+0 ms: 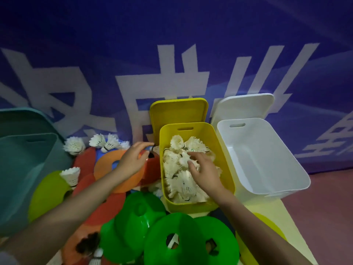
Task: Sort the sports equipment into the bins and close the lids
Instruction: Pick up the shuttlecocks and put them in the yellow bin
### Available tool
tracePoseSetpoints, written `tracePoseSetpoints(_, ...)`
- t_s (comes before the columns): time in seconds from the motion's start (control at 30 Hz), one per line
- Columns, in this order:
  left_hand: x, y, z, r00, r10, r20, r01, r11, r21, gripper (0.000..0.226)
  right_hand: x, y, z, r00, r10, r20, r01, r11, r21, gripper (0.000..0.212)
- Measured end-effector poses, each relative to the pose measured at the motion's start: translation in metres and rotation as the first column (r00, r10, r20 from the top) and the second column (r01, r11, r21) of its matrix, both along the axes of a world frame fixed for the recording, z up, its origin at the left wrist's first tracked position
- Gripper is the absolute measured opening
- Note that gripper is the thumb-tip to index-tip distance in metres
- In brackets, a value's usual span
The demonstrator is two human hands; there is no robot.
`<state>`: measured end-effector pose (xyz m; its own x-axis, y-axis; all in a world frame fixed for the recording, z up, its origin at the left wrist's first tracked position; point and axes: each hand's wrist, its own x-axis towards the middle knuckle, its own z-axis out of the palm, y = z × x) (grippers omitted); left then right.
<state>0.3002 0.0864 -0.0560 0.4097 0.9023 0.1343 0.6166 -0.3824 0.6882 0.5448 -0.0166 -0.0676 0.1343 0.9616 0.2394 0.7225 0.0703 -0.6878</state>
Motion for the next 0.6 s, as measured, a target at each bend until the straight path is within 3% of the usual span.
tracePoseSetpoints(0.07,-0.037,-0.014,-0.005,0.998,0.066,-0.015,-0.065,0.998,0.017,0.032,-0.03,-0.001,0.008,0.994,0.102,-0.029,-0.102,0.994,0.03,0.033)
tracePoseSetpoints(0.2,-0.102,-0.05,-0.015,0.978,0.178,0.108,-0.175,0.984,-0.039,0.033,-0.096,-0.003,0.014,0.961,0.26,-0.091,-0.254,0.965,0.072,0.033)
tracePoseSetpoints(0.3,-0.146,-0.086,-0.029,0.966,0.249,0.074,-0.246,0.968,-0.048,0.027,-0.142,-0.01,0.008,0.928,0.353,-0.123,-0.348,0.936,0.058,0.03)
tracePoseSetpoints(0.5,-0.219,-0.148,-0.05,0.964,0.263,-0.032,-0.265,0.957,-0.121,0.022,-0.213,-0.037,-0.037,0.805,0.591,-0.044,-0.591,0.793,-0.148,0.029)
tracePoseSetpoints(0.6,-0.245,-0.176,-0.063,0.955,0.295,-0.031,-0.297,0.949,-0.11,0.039,-0.239,-0.057,-0.064,0.686,0.727,0.046,-0.687,0.667,-0.289,0.034)
